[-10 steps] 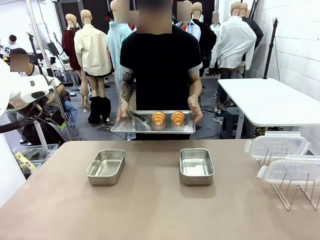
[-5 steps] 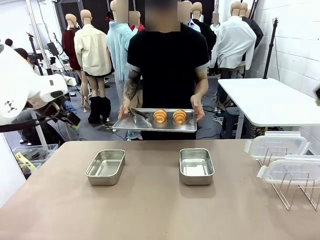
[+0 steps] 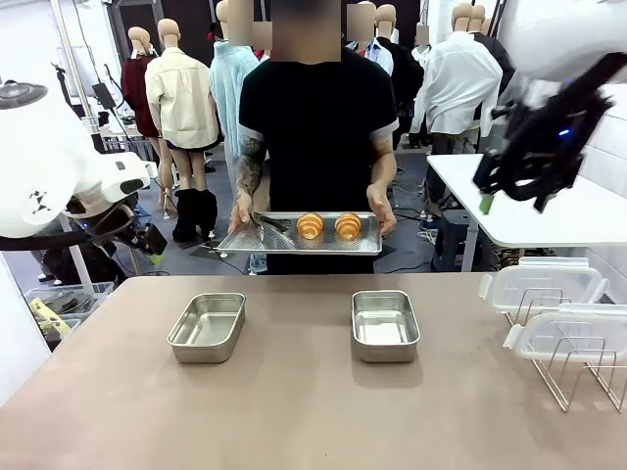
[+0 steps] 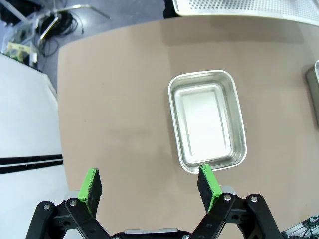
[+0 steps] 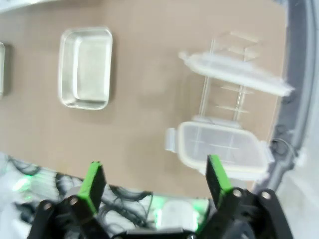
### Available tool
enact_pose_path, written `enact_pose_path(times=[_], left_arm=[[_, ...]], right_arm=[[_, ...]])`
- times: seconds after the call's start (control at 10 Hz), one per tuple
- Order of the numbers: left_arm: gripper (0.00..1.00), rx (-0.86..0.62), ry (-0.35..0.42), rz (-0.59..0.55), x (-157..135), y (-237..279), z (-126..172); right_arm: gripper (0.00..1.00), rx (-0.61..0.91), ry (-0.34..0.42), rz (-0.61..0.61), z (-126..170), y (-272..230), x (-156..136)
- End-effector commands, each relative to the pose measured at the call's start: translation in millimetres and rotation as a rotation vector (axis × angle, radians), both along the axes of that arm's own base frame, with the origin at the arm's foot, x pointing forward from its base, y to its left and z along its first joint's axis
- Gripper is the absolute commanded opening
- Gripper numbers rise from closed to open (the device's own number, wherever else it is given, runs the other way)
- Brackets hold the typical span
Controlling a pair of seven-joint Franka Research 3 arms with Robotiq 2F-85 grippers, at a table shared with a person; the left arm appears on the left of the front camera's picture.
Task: Place the bread in airtight containers.
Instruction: Lift both Airtight Container.
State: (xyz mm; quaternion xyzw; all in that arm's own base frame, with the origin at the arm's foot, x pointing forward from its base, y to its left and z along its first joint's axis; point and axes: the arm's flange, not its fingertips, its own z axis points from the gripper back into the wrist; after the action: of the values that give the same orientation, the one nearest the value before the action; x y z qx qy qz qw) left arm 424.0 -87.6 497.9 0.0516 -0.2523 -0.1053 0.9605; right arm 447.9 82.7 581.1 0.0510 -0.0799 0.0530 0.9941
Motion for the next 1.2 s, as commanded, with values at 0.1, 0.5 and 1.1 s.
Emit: enact_pose_path(times=[0.1, 0.5, 1.1], left_arm=[[1.0, -0.134, 0.081, 0.099, 27.7, 4.4, -40.5], [1.0, -0.02, 0.035, 0.025, 6.7, 3.8, -15.3], [1.0, -0.045, 0.226, 0.015, 71.2, -19.7, -86.5]], right_arm=[[1.0, 0.056, 0.007, -0.157, -53.7, 35.7, 37.7], [1.0, 0.04, 0.044, -0.09, -44.9, 26.8, 31.3], [1.0, -0.135, 0.266, -0.022, -147.0, 105.6, 126.3]])
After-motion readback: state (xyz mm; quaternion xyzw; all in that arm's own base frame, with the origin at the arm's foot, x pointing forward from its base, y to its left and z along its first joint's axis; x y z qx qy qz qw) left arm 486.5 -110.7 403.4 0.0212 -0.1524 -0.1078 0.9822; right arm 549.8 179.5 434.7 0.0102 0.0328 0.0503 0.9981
